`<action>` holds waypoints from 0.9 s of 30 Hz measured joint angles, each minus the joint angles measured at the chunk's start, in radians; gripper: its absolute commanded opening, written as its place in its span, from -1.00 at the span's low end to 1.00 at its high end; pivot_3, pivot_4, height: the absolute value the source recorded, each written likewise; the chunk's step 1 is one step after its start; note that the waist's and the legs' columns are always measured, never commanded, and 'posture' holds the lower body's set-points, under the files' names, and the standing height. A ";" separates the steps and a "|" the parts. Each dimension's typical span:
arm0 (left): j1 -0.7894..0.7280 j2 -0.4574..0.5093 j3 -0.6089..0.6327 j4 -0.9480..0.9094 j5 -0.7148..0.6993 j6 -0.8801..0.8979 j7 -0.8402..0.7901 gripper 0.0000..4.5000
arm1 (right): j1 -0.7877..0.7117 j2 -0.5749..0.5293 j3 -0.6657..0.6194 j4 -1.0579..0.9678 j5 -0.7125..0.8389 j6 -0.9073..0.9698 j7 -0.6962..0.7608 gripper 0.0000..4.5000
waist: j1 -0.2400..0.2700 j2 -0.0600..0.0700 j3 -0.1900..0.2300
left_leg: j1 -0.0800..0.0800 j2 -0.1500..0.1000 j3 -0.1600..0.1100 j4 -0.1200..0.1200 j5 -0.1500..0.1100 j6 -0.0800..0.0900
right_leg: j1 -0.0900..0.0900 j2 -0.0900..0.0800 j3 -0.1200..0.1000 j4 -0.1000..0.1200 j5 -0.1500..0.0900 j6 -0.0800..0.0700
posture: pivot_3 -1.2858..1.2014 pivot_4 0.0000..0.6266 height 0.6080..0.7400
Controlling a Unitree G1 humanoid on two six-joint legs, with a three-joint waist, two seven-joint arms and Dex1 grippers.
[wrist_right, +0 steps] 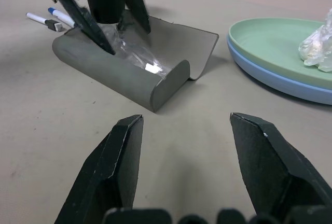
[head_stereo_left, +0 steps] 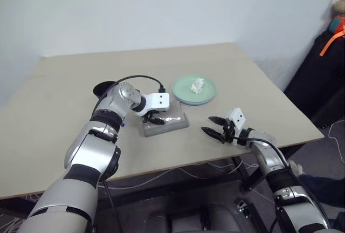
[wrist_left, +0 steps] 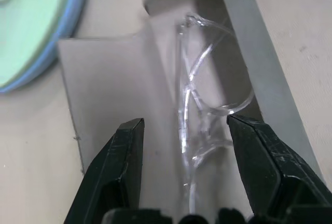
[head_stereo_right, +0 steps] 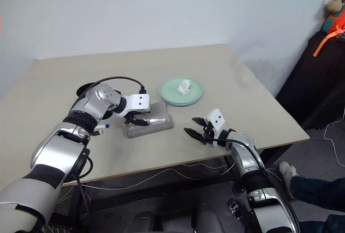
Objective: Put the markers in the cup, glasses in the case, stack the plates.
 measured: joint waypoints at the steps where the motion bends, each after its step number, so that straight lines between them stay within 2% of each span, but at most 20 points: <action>1: -0.007 -0.002 0.006 0.000 -0.003 0.001 0.005 0.19 | 0.000 0.000 0.002 0.000 0.000 0.000 0.000 0.29 | 0.000 0.000 0.000 | 0.000 0.000 0.000 0.000 0.000 0.000 | 0.000 0.000 0.000 0.000 0.000 0.000 | 0.03 -1.00 1.00; 3: -0.023 -0.002 0.020 0.000 -0.004 0.001 0.027 0.19 | 0.000 0.000 0.005 0.000 0.000 0.000 0.000 0.29 | 0.000 0.000 0.000 | 0.000 0.000 0.000 0.000 0.000 0.000 | 0.000 0.000 0.000 0.000 0.000 0.000 | 0.03 -1.00 1.00; 6: -0.060 -0.001 0.028 0.013 -0.001 -0.004 0.102 -0.07 | 0.000 0.001 0.008 0.000 0.000 0.000 0.000 0.29 | 0.000 0.000 0.000 | 0.000 0.000 0.000 0.000 0.000 0.000 | 0.000 0.000 0.000 0.000 0.000 0.000 | 0.03 -1.00 1.00; 12: -0.087 0.005 0.024 0.077 0.033 -0.007 0.263 -0.98 | 0.001 0.001 0.010 0.000 0.000 0.000 0.000 0.29 | 0.000 0.000 0.000 | 0.000 0.000 0.000 0.000 0.000 0.000 | 0.000 0.000 0.000 0.000 0.000 0.000 | 0.03 -1.00 1.00; 21: -0.061 0.004 -0.075 0.147 0.168 -0.022 0.469 -0.99 | 0.001 0.006 0.012 -0.004 0.000 0.002 -0.001 0.29 | 0.000 0.000 0.000 | 0.000 0.000 0.000 0.000 0.000 0.000 | 0.000 0.000 0.000 0.000 0.000 0.000 | 0.03 -1.00 1.00; 27: -0.037 -0.001 -0.105 0.168 0.209 -0.037 0.516 -0.99 | 0.002 0.012 0.013 -0.009 0.000 0.003 -0.002 0.29 | 0.000 0.000 0.000 | 0.000 0.000 0.000 0.000 0.000 0.000 | 0.000 0.000 0.000 0.000 0.000 0.000 | 0.03 -1.00 1.00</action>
